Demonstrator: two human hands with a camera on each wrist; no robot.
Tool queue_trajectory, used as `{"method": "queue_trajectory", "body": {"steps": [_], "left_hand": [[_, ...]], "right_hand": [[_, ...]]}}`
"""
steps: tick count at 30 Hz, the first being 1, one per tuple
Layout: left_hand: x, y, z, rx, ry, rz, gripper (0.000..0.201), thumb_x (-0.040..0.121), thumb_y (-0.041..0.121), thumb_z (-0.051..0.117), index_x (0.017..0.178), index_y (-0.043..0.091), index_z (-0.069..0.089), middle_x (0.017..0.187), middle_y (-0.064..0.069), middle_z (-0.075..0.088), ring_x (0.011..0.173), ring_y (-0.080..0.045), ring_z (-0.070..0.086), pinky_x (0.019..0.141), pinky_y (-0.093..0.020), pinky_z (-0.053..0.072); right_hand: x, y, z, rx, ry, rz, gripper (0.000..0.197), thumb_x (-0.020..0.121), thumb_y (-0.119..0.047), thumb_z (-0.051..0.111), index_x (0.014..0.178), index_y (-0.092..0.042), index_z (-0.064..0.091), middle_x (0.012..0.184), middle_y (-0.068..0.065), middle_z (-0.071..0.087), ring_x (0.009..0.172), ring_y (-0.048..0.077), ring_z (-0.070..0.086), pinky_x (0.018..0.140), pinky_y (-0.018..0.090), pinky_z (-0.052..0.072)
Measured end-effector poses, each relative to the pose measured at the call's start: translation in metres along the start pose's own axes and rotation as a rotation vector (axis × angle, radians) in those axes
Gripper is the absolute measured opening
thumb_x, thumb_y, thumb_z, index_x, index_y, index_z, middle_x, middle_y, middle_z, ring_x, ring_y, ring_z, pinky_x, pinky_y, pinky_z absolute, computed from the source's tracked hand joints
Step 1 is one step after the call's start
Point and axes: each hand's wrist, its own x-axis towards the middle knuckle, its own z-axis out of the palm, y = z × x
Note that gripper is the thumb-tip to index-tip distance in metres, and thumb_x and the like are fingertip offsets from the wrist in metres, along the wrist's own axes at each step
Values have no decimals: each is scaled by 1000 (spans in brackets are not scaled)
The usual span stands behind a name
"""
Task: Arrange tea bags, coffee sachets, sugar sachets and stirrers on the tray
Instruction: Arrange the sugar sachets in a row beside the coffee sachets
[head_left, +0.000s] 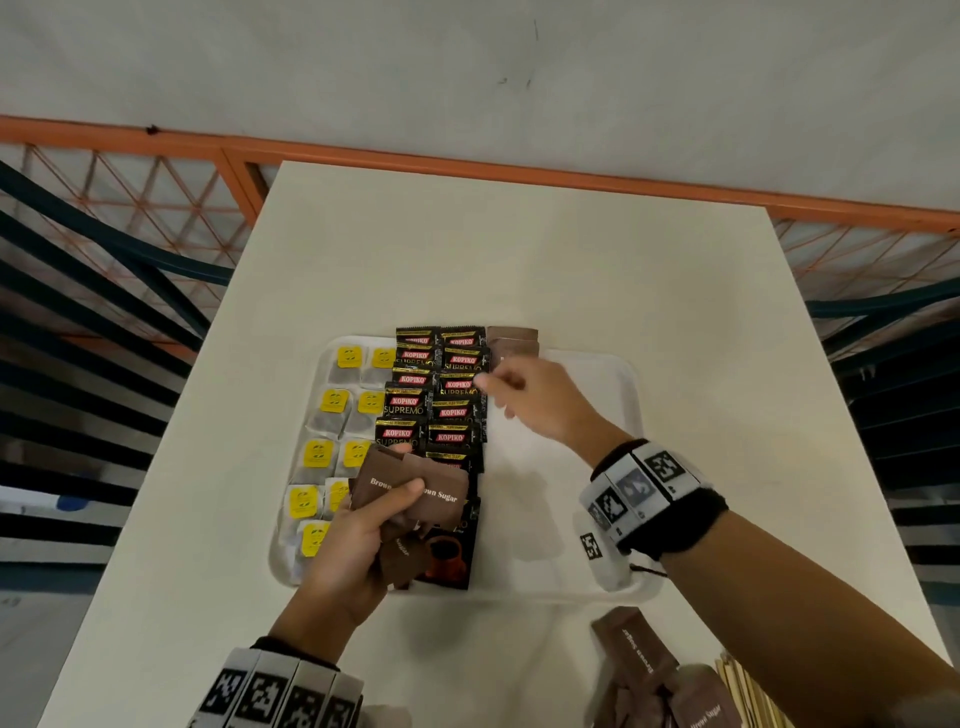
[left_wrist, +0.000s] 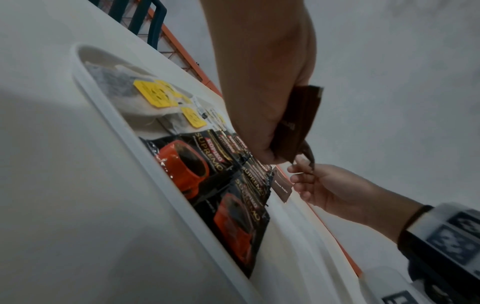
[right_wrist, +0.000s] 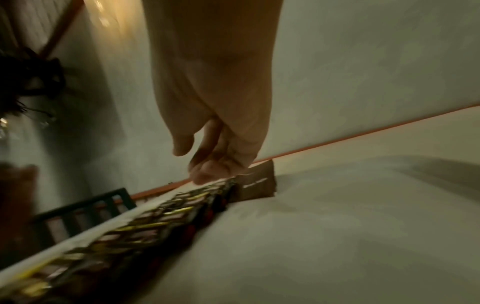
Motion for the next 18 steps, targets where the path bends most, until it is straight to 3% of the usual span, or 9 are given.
{"method": "queue_trajectory", "body": {"steps": [3, 5, 7, 11, 15, 18], "left_hand": [[1, 1, 2, -31, 43, 40, 31, 84, -3, 53, 95, 24, 64, 74, 1, 73, 65, -11, 69, 57, -22, 55], [0, 2, 2, -50, 52, 63, 30, 85, -4, 52, 90, 24, 64, 73, 2, 72, 64, -10, 67, 54, -20, 55], [1, 2, 1, -54, 63, 74, 31, 85, -3, 52, 90, 24, 64, 73, 2, 72, 63, -10, 67, 52, -20, 54], [2, 1, 0, -72, 74, 77, 28, 84, -2, 53, 97, 21, 61, 76, 1, 73, 67, -11, 68, 55, -22, 55], [1, 2, 3, -88, 79, 51, 27, 85, -2, 53, 85, 21, 66, 74, 0, 73, 66, -10, 68, 55, -21, 55], [1, 4, 1, -173, 57, -4, 28, 87, 1, 51, 79, 19, 72, 81, -7, 73, 71, -16, 68, 61, -24, 58]], "right_hand": [[-24, -13, 11, 178, -279, 43, 35, 93, -44, 45, 84, -15, 62, 74, -3, 64, 62, 8, 60, 54, 15, 44], [-36, -16, 19, 278, -404, 61, 26, 91, -42, 49, 83, -20, 61, 80, 0, 65, 67, 11, 62, 58, 19, 48], [-45, -17, 25, 361, -444, 49, 8, 89, -29, 59, 85, -21, 58, 83, 0, 65, 69, 9, 63, 62, 19, 52], [-54, -15, 39, 650, -337, 110, 14, 84, -5, 63, 85, -13, 52, 84, 6, 62, 69, 14, 63, 63, 23, 57], [-55, -10, 44, 691, -178, 132, 14, 81, -3, 66, 90, -5, 56, 77, 4, 64, 58, 8, 64, 57, 21, 57], [-51, -2, 34, 672, -110, 111, 12, 82, -5, 65, 93, -6, 60, 79, 2, 66, 61, 7, 64, 60, 20, 56]]}}
